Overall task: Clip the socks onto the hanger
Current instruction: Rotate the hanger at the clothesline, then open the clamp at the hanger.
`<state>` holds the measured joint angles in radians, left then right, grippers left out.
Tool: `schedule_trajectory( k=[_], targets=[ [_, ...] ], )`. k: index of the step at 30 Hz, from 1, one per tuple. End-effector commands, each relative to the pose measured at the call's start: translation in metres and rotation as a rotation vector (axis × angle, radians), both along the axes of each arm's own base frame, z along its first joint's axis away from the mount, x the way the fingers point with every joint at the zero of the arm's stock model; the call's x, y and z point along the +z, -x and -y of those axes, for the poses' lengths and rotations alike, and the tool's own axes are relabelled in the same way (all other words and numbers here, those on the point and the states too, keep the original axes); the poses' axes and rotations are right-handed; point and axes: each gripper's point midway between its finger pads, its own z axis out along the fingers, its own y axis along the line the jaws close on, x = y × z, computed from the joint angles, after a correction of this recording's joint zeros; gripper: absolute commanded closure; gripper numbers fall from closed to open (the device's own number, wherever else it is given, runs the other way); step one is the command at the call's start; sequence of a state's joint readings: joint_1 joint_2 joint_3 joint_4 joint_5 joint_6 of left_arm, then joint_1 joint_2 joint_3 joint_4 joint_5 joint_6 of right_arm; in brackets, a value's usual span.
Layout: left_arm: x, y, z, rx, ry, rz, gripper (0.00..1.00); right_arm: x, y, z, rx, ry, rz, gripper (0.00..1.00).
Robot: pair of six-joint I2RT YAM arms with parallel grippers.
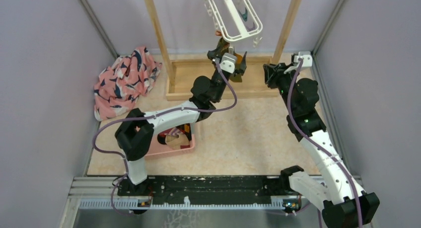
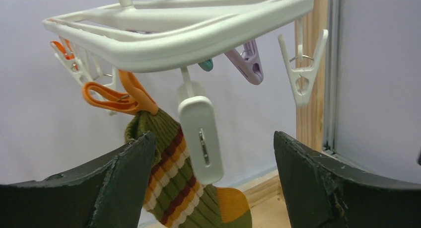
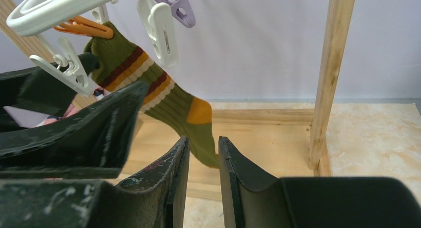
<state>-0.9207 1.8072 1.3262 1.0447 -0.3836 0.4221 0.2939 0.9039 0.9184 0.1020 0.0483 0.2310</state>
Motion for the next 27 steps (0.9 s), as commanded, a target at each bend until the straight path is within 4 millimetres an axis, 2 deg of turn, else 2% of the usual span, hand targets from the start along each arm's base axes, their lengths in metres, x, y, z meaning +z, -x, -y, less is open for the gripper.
schedule_trajectory(
  k=[1,4,7,15,19,22,24,27],
  targets=[
    [0.017,-0.015,0.004,0.016,0.095,0.029,0.11,0.039,0.012,0.001,0.02,-0.031,0.094,0.71],
    [0.019,-0.016,0.009,-0.009,0.13,0.019,0.27,0.035,0.01,0.0,0.021,-0.029,0.084,0.71],
    [0.018,-0.013,0.005,-0.014,0.144,0.015,0.39,0.031,0.009,-0.001,0.025,-0.028,0.076,0.71],
    [0.042,0.014,-0.025,-0.039,0.199,0.046,0.67,0.024,0.002,-0.009,0.054,-0.035,0.062,0.71],
    [0.053,0.027,-0.037,-0.057,0.206,0.061,0.77,0.023,0.001,-0.014,0.081,-0.036,0.06,0.71],
    [0.056,0.032,-0.039,-0.067,0.192,0.067,0.93,0.023,0.001,-0.017,0.097,-0.039,0.061,0.71],
    [0.058,0.034,-0.038,-0.083,0.185,0.066,0.94,0.023,0.001,-0.018,0.102,-0.04,0.061,0.71],
    [0.059,0.036,-0.033,-0.106,0.17,0.063,1.0,0.022,0.002,-0.018,0.101,-0.04,0.058,0.71]
  ],
)
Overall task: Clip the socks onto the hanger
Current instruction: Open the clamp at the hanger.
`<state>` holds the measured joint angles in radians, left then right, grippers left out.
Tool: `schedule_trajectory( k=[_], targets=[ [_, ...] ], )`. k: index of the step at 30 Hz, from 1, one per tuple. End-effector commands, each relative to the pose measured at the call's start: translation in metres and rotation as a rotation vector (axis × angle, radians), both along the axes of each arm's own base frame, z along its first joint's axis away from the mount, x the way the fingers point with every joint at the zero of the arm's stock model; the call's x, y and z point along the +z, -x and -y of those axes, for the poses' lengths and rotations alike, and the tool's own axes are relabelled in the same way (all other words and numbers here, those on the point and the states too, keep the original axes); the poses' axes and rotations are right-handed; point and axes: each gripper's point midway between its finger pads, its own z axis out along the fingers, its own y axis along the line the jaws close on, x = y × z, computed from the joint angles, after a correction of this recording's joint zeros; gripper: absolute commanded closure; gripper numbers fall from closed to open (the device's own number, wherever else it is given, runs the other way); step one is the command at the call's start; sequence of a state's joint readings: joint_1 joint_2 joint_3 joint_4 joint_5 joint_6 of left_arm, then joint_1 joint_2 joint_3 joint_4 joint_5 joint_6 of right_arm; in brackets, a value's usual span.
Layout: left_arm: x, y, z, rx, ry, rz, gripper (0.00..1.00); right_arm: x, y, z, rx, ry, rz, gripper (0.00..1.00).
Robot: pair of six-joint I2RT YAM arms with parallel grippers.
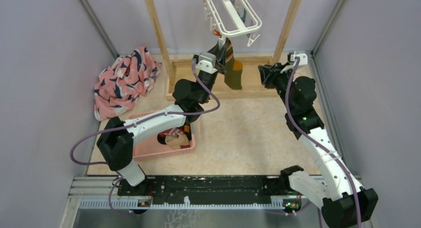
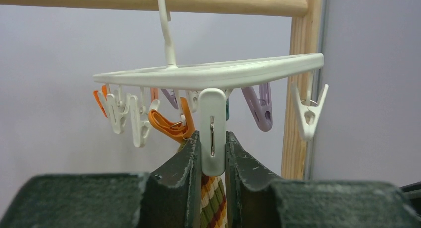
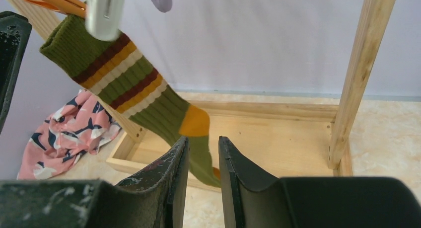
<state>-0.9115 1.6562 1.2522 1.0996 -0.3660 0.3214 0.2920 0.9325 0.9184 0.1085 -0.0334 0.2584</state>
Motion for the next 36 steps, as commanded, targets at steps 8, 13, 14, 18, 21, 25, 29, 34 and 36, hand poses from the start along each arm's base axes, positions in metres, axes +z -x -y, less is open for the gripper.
schedule_trajectory(
  k=[8,13,14,18,21,25,29,34,36],
  targets=[
    [0.008,0.019,0.022,-0.17,-0.055,0.021,1.0,0.04,0.011,-0.007,0.058,-0.033,0.101,0.7],
    [0.007,0.036,0.034,-0.283,-0.129,0.001,1.0,0.064,0.026,-0.035,0.234,-0.045,0.121,0.6],
    [0.003,0.038,0.037,-0.3,-0.148,-0.01,1.0,0.071,0.031,-0.041,0.275,-0.054,0.132,0.57],
    [-0.002,0.042,0.038,-0.324,-0.193,-0.043,1.0,0.103,0.05,-0.053,0.373,-0.082,0.197,0.53],
    [-0.004,0.042,0.036,-0.317,-0.205,-0.055,1.0,0.12,0.055,-0.055,0.395,-0.088,0.228,0.51],
    [-0.004,0.039,0.036,-0.312,-0.209,-0.069,1.0,0.137,0.052,-0.065,0.421,-0.086,0.241,0.42],
    [-0.004,0.039,0.037,-0.314,-0.204,-0.073,1.0,0.146,0.044,-0.083,0.431,-0.055,0.236,0.34],
    [-0.004,0.041,0.039,-0.348,-0.202,-0.083,1.0,0.149,0.031,-0.096,0.44,-0.049,0.219,0.33],
    [-0.004,0.041,0.039,-0.361,-0.198,-0.088,1.0,0.149,0.025,-0.097,0.435,-0.047,0.21,0.33]
  ],
)
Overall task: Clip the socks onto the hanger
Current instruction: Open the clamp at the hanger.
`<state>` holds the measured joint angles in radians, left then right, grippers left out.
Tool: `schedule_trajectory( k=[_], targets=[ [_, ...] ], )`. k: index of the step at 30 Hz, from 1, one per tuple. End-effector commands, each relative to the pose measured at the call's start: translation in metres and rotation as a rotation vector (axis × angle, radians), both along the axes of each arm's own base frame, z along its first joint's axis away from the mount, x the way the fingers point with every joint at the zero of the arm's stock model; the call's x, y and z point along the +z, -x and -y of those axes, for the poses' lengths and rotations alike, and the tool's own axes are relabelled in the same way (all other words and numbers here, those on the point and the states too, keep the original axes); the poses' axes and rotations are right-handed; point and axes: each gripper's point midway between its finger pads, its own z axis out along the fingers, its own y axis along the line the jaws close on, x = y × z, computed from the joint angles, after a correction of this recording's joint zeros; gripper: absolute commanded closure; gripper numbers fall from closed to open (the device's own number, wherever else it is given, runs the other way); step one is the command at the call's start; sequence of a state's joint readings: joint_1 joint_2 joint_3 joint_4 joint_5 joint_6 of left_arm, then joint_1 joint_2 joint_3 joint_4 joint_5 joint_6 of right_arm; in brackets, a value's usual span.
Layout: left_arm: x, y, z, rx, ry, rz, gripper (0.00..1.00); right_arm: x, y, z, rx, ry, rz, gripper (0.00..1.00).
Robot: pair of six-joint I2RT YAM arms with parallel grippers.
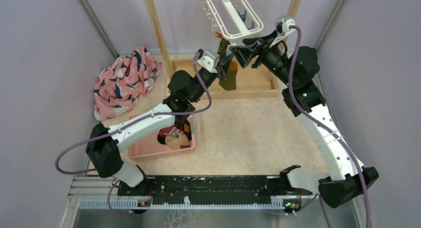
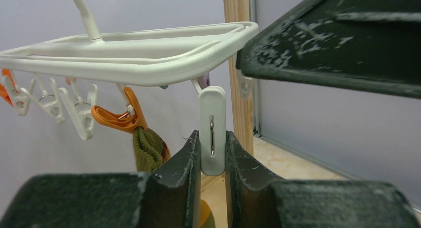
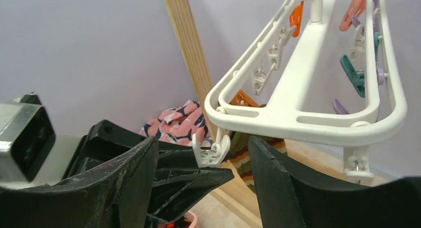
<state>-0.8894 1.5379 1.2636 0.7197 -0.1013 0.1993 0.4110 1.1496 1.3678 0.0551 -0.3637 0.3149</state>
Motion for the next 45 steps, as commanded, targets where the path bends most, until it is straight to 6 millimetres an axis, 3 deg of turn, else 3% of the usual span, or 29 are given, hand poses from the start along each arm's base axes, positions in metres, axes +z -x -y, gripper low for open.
schedule_trajectory(
  k=[1,11,25,36,45],
  targets=[
    [0.011,0.016,0.009,-0.101,0.009,-0.001,1.0,0.023,-0.004,0.0,-0.02,-0.007,0.044,0.32],
    [0.008,0.017,0.008,-0.117,0.005,-0.033,1.0,0.012,-0.019,-0.007,-0.017,0.0,0.001,0.31],
    [0.001,0.011,0.013,-0.106,-0.015,-0.049,1.0,0.008,-0.019,-0.009,-0.008,0.002,-0.021,0.5],
    [-0.002,0.009,0.014,-0.098,-0.022,-0.055,1.0,0.003,-0.018,-0.013,0.008,0.006,-0.038,0.44],
    [-0.001,0.009,0.013,-0.099,-0.021,-0.054,1.0,-0.002,-0.022,-0.013,-0.004,0.009,-0.053,0.46]
  ],
)
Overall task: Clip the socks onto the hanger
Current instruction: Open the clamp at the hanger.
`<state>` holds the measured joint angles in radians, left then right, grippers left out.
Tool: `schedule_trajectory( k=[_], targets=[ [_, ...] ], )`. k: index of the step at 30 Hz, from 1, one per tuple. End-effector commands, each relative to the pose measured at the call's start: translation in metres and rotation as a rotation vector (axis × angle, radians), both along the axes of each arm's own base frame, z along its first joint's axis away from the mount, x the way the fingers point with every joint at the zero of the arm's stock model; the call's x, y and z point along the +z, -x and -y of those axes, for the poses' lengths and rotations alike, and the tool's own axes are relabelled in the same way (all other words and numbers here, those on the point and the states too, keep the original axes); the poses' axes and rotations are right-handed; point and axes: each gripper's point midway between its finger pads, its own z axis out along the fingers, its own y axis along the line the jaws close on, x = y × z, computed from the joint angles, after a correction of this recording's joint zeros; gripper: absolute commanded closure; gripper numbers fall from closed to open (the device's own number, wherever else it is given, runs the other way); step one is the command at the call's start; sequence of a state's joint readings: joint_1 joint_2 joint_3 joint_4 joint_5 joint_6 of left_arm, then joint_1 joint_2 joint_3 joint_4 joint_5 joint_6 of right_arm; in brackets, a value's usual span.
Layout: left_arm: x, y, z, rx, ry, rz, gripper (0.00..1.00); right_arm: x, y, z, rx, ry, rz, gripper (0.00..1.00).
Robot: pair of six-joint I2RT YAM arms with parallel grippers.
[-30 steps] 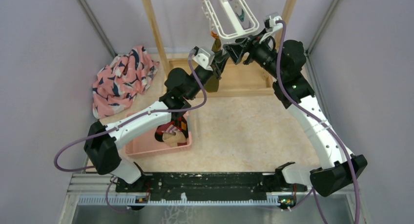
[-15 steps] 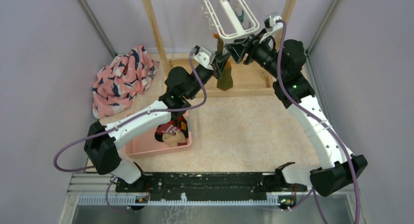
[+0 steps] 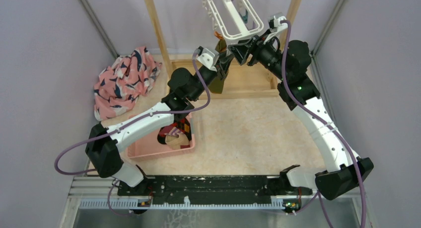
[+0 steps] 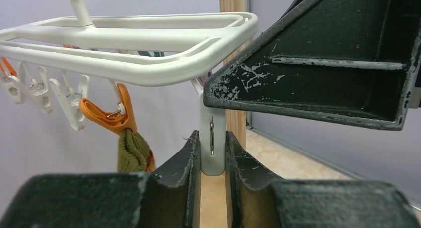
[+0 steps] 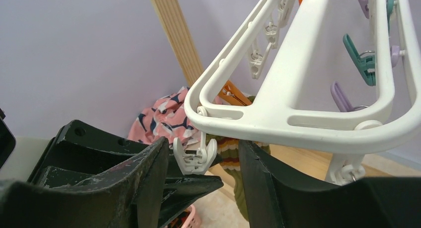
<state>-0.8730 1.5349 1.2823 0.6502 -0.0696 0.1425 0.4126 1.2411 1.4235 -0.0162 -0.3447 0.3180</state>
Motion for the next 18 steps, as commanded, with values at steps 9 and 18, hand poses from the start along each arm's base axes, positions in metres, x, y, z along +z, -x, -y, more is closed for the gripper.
schedule_trajectory(
  k=[9,18],
  targets=[
    [0.0018,0.0105,0.0104,-0.055,-0.019,0.0,1.0,0.0205,0.003,-0.009,0.032,-0.036,0.035,0.46],
    [0.002,0.0105,0.0091,-0.051,-0.022,0.003,1.0,0.0213,0.0014,-0.0055,0.006,-0.04,0.038,0.54]
  ],
)
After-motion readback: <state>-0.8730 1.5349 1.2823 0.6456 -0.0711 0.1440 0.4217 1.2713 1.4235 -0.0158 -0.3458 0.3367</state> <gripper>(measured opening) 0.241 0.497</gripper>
